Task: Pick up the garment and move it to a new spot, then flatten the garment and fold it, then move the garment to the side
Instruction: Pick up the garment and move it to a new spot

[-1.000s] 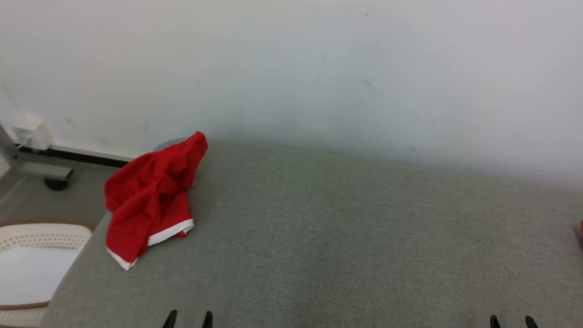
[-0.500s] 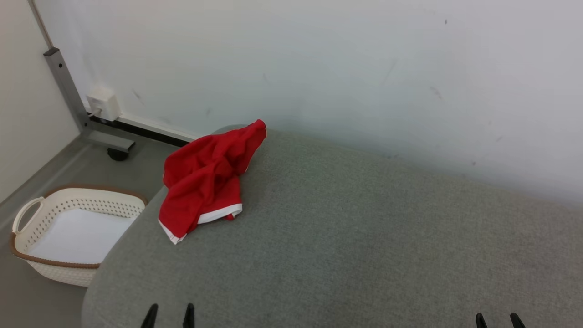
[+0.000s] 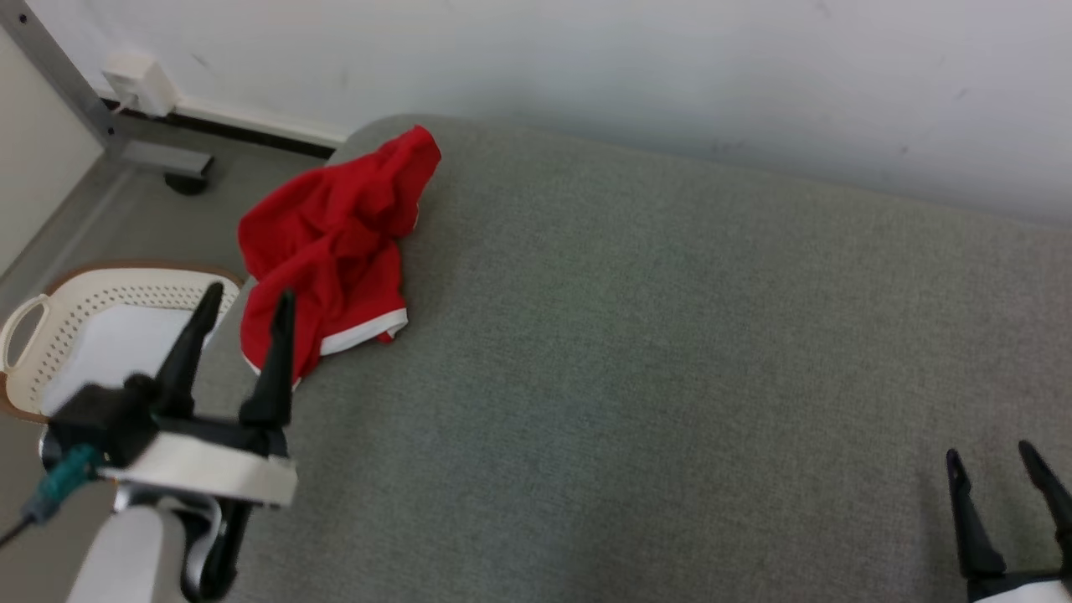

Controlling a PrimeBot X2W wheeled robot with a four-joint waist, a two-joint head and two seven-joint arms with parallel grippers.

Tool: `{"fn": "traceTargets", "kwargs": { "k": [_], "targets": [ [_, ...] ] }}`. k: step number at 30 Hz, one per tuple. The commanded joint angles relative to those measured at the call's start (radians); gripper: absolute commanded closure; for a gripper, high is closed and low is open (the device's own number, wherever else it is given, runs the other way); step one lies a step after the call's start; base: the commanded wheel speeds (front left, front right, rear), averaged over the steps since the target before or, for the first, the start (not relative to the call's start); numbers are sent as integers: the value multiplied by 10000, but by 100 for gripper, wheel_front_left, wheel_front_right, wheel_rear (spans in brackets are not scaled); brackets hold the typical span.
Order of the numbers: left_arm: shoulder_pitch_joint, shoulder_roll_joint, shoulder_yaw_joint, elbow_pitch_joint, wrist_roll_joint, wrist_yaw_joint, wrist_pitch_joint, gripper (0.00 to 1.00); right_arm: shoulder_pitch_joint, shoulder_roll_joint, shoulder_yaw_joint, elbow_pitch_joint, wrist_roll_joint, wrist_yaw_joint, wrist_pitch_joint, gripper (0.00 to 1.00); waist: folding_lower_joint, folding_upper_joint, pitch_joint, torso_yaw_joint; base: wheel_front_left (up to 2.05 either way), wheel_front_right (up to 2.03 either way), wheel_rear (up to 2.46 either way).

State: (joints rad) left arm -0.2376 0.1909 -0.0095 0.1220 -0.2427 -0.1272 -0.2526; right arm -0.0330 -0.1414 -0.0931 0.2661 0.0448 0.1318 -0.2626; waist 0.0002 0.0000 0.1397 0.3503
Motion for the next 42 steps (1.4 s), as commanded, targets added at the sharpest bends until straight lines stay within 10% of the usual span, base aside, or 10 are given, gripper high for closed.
{"fn": "traceTargets", "kwargs": {
  "k": [1, 10, 27, 29, 30, 42],
  "targets": [
    [-854, 286, -163, 394, -375, -40, 281, 0, -369, -341, -106, -106, -67, -25, -23, 0, -2, 0, 1257, -247, 0, 0, 0],
    [-4197, 1348, -1177, 2995, -2297, -22, 1631, 0, -1351, -1302, -312, -759, 224, -25, 415, 0, -2, 0, 2977, -608, 0, 0, 0],
    [-6833, 1729, -1825, 8414, -2225, 653, 1707, 0, -1195, -1493, -384, -1547, 364, -30, 967, 0, -2, 0, 4010, -1363, 0, 0, 0],
    [-6915, 1625, -1782, 8913, -2368, 657, 1659, 91, -1112, -1488, -384, -1549, 350, -30, 978, 0, -2, 0, 3957, -1398, 0, 0, 0],
    [-6948, 1622, -1776, 9106, -2385, 678, 1610, 100, -1081, -1473, -371, -1531, 345, -30, 972, 0, -2, 0, 3895, -1415, 0, 0, 0],
    [-7711, 1738, -2328, 8985, -2018, 153, 369, 100, -1086, -914, -26, -902, 425, -25, 509, 0, -2, 0, 2296, -1525, 0, 0, 0]
  ]
}}
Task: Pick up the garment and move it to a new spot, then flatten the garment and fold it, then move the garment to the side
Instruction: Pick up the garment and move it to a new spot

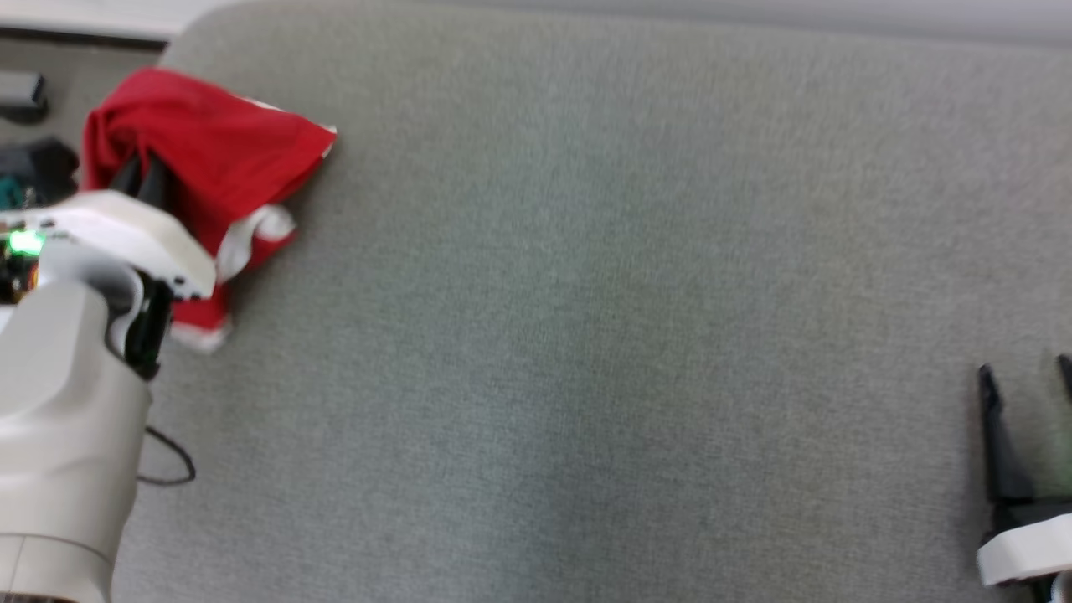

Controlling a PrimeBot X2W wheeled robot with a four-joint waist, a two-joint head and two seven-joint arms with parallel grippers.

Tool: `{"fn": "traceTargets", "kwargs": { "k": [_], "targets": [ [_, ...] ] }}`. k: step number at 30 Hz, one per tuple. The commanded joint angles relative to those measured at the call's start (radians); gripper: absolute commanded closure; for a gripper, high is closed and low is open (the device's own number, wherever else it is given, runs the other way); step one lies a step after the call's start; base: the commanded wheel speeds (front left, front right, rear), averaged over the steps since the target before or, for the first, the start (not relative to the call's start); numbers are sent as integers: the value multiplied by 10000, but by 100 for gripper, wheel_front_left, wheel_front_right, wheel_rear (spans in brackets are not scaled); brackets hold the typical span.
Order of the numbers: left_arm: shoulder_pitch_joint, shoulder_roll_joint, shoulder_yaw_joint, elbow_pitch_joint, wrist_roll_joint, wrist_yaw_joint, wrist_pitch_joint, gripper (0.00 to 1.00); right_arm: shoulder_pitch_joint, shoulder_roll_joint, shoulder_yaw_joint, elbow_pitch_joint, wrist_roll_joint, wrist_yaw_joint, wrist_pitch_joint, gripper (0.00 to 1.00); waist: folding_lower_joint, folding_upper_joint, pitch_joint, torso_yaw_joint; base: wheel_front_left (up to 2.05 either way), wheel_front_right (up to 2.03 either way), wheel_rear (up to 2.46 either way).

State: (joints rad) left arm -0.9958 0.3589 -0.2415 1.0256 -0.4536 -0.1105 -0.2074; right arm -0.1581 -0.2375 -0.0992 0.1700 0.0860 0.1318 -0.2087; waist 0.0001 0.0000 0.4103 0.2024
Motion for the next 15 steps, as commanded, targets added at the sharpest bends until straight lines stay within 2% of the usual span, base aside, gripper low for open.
{"fn": "traceTargets", "kwargs": {
  "k": [1, 8, 15],
  "targets": [
    [-185, 41, -120, -216, 133, -39, -84, 100, 161, 97, 90, 177, 21, -25, -78, 0, -1, 0, -614, -76, 0, 0, 0],
    [-108, -119, -863, -2051, -99, -195, 446, 100, 179, 560, 308, 1010, 114, -25, -411, 0, -1, 0, -2009, -459, 0, 0, 0],
    [1182, -466, -1476, -5489, -1501, -210, 1972, 100, 349, 1025, 449, 1592, 227, -25, -556, 0, -1, 0, -2997, -1137, 0, 0, 0]
  ]
}}
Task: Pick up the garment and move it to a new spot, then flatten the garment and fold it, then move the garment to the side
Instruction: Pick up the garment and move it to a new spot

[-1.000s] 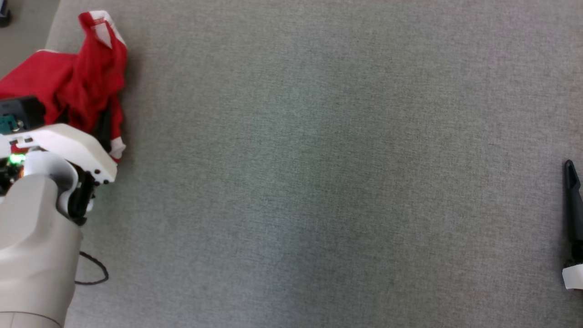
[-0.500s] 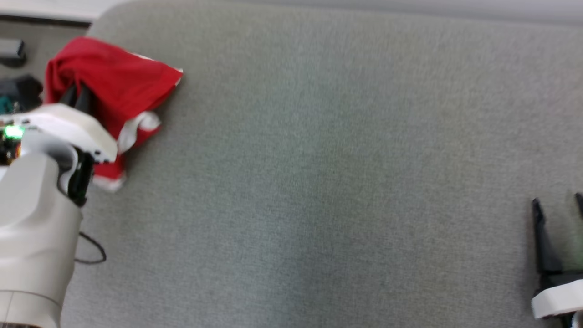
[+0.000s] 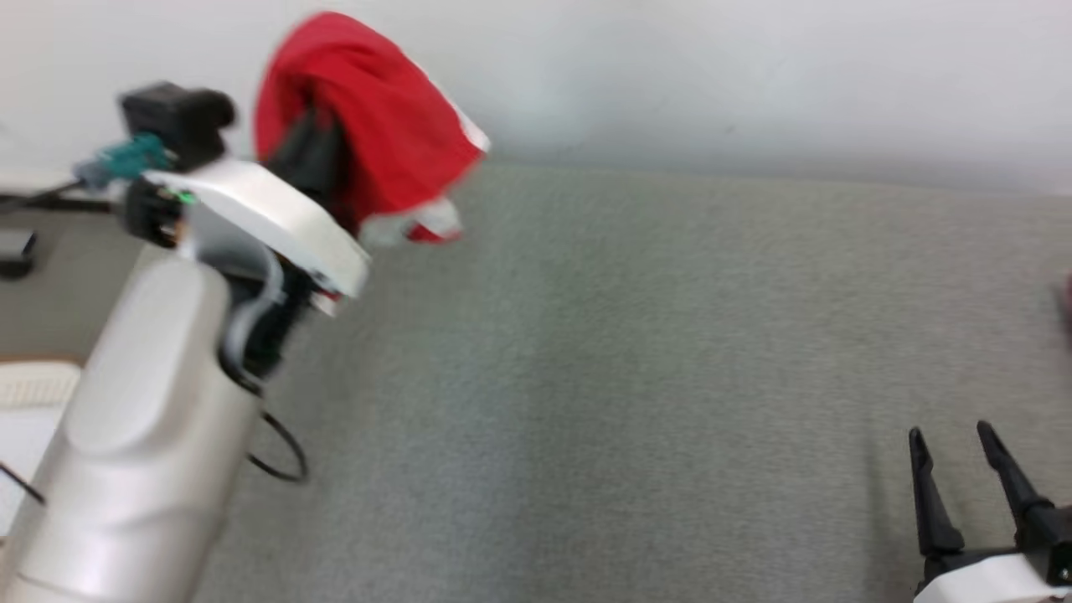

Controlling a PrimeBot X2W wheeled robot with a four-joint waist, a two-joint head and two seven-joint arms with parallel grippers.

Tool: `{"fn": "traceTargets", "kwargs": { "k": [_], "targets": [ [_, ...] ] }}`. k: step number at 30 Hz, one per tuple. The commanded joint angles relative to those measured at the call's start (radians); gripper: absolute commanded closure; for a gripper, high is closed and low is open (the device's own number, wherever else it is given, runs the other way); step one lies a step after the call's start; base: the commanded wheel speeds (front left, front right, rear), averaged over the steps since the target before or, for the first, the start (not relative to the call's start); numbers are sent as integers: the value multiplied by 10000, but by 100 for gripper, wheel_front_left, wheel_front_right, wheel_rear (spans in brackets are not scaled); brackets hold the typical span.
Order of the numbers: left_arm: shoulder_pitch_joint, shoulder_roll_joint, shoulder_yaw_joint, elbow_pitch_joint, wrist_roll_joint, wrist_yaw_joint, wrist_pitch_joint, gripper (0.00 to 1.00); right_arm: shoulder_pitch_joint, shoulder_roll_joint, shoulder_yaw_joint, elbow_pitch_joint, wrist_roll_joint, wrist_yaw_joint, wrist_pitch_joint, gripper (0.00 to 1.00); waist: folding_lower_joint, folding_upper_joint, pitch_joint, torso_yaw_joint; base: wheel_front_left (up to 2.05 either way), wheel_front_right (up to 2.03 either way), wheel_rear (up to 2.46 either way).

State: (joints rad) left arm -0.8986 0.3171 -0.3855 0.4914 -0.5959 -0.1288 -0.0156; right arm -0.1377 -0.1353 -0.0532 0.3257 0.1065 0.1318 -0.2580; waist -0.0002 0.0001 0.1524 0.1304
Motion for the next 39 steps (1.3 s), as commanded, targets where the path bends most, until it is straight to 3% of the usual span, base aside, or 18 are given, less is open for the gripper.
{"fn": "traceTargets", "kwargs": {
  "k": [1, 8, 15, 19, 23, 36, 37, 39],
  "targets": [
    [483, -118, -116, -682, -329, -27, 331, 100, 195, 35, -37, 81, 36, -25, -74, 0, 2, -1, -502, -513, 0, 0, 0],
    [2670, -1098, -1051, -4323, -1729, 257, 2084, 100, 482, 232, -318, -29, 106, -25, -63, 0, 2, -1, -697, -1171, 0, 0, 0],
    [4261, -1918, -2451, -5652, -2264, 588, 2845, 100, 538, 397, -355, -180, 147, -25, -66, 0, 2, -1, -512, -1869, 0, 0, 0],
    [4815, -2201, -2932, -5069, -2697, 754, 3062, 100, 426, 500, -317, -209, 206, -25, -66, 0, 2, -1, -378, -2293, 0, 0, 0],
    [4651, -1987, -3026, -3764, -2251, 889, 2996, 100, 367, 560, -279, -177, 212, -25, -67, 0, 2, -1, -221, -2664, 0, 0, 0],
    [2896, -1532, -1663, 849, -1521, 1513, 1035, 100, 268, 635, -291, -103, 188, -25, -68, 0, 2, -1, 101, -3263, 0, 0, 0],
    [2772, -1484, -1651, 1164, -1422, 1529, 849, 88, 261, 642, -292, -85, 173, -25, -68, 0, 2, -1, 108, -3272, 0, 0, 0],
    [2611, -1467, -1659, 1737, -1270, 1512, 583, 39, 242, 653, -306, -57, 146, -25, -68, 0, 2, -1, 119, -3272, 0, 0, 0]
  ]
}}
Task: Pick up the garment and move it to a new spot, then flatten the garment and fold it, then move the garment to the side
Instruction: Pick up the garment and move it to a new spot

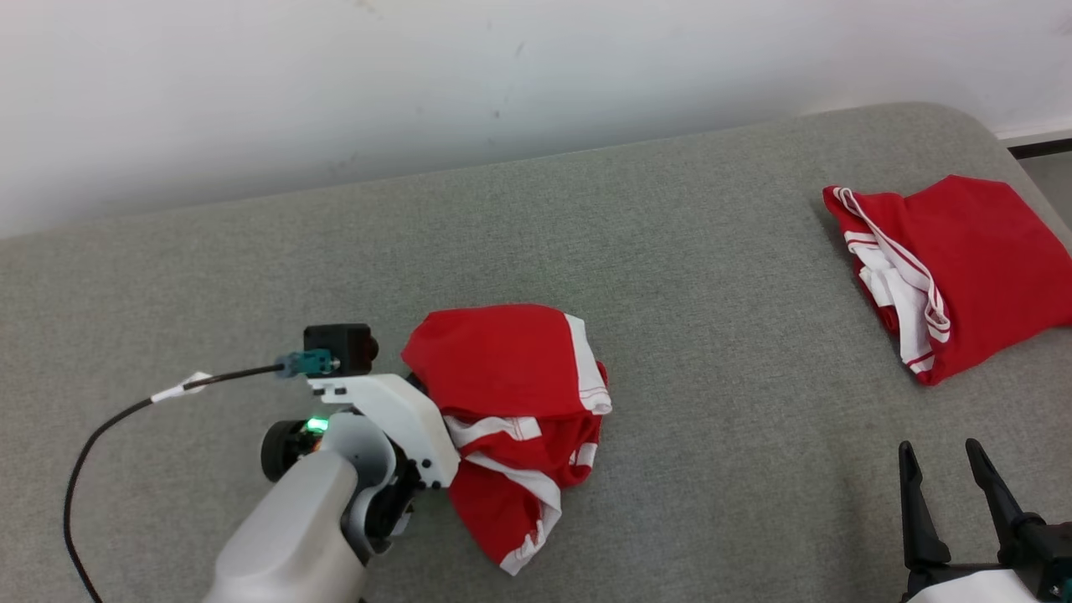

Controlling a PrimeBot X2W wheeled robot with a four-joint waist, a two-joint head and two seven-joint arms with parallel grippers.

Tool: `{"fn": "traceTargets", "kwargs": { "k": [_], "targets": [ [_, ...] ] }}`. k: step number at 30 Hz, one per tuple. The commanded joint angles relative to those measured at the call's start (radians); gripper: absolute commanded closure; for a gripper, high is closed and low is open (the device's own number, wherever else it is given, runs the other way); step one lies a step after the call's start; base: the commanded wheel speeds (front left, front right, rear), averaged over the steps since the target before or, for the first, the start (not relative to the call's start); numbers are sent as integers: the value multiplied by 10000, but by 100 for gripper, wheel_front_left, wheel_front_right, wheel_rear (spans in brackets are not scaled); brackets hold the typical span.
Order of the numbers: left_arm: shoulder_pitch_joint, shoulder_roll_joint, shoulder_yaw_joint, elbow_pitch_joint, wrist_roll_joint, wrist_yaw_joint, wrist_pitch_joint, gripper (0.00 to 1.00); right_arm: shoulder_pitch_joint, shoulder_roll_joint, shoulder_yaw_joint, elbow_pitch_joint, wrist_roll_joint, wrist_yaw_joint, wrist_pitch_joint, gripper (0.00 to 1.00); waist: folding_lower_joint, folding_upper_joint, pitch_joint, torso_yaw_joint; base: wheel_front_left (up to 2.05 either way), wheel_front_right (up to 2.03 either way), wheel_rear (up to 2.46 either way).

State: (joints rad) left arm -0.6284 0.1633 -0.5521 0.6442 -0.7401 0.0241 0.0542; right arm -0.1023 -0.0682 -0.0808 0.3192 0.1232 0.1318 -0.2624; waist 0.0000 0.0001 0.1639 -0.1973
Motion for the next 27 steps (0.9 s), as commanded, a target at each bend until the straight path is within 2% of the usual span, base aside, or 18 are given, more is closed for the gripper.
{"fn": "traceTargets", "kwargs": {
  "k": [1, 8, 15, 21, 27],
  "targets": [
    [-166, 79, -15, 448, 261, -35, -276, 0, -118, -12, -42, 25, -28, -25, -24, 0, 0, -1, 8, 13, 0, 0, 0],
    [-406, -32, -219, 1662, 712, -108, -1602, 0, -11, 21, -102, 141, -79, -25, -24, 0, 0, -1, -205, 190, 0, 0, 0],
    [27, 31, -188, 1743, 869, -49, -2704, 0, 270, -35, -225, 115, -113, -25, -24, 0, 0, -1, -663, 434, 0, 0, 0],
    [891, 440, -90, 887, 1272, 348, -3116, 0, 598, -141, -505, -92, -153, -25, -24, 0, 0, -1, -1146, 794, 0, 0, 0],
    [2332, 877, 392, -1002, 1741, 1018, -3189, 0, 919, -123, -732, -265, -210, -25, -23, 0, 0, -1, -1524, 1105, 0, 0, 0]
  ]
}}
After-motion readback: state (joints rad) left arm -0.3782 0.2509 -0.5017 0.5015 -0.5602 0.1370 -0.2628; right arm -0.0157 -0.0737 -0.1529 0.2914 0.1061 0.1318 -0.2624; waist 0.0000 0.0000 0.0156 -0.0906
